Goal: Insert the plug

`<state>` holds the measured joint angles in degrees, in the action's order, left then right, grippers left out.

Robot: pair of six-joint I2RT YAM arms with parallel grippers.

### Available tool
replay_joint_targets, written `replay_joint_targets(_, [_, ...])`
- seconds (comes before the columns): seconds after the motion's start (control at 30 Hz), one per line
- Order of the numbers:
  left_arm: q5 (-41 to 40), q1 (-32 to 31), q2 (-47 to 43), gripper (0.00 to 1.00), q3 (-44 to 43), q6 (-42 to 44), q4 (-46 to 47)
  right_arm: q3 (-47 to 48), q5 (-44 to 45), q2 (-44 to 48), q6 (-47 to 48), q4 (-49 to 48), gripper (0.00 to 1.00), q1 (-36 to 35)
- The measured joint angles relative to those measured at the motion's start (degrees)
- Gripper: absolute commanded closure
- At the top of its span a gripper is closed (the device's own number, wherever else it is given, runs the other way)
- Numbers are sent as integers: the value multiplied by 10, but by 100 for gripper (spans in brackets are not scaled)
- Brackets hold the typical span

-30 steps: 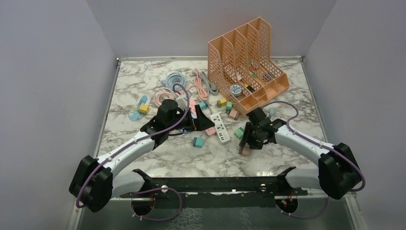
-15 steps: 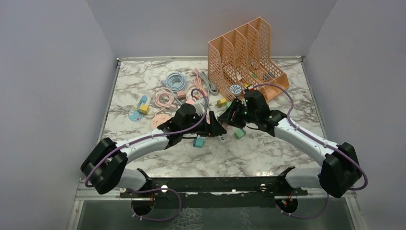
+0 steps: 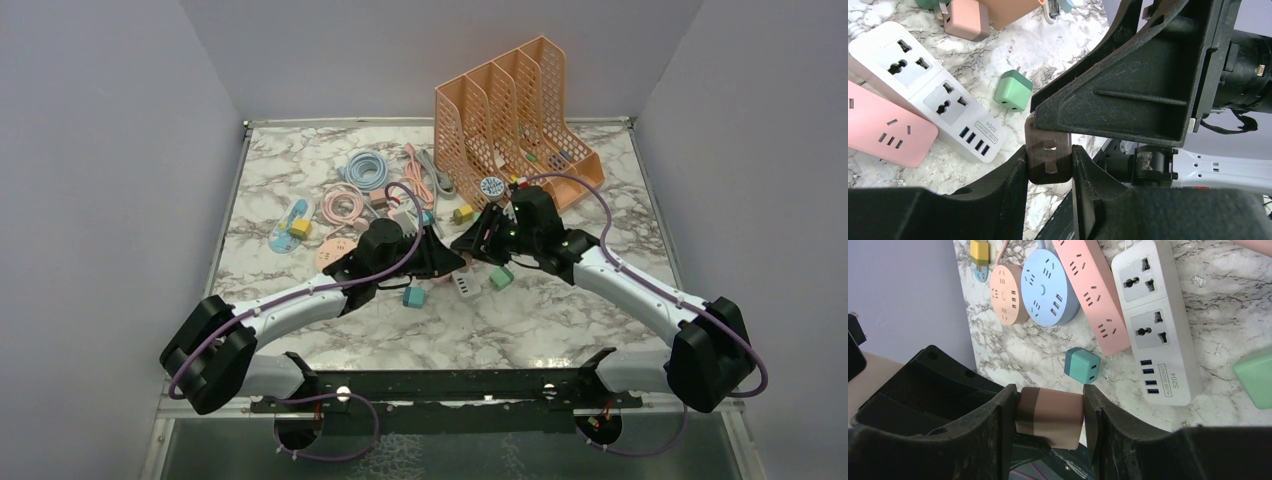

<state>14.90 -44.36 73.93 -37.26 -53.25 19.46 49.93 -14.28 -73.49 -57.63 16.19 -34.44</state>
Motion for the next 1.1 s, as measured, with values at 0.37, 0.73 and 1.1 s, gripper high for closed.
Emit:
replay_joint_targets(0.37, [29, 10, -5, 100, 0, 2, 6, -65, -29, 68, -28, -59, 16, 0])
replay_joint_targets(0.73, [137, 53, -61, 100, -51, -72, 19, -144, -15, 234, -80, -195, 24, 0])
replay_joint_targets(1.1, [162, 59, -70, 100, -82, -198, 71, -178, -35, 244, -147, -372, 55, 0])
